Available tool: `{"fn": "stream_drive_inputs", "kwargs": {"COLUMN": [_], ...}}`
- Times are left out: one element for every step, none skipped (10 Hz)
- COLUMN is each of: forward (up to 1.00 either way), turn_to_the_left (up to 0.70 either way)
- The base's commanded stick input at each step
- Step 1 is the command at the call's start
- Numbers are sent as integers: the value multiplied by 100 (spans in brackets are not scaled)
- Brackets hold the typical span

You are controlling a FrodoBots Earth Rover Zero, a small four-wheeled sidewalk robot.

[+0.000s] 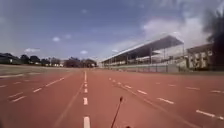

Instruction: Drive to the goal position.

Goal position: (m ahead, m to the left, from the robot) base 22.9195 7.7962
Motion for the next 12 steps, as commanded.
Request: {"fn": "stream_drive_inputs", "kwargs": {"forward": [70, 70, 70, 70, 70, 70, 70, 70, 70, 70, 70, 70], "turn_to_the_left": [0, 0, 0, 0, 0, 0, 0, 0, 0, 0, 0, 0]}}
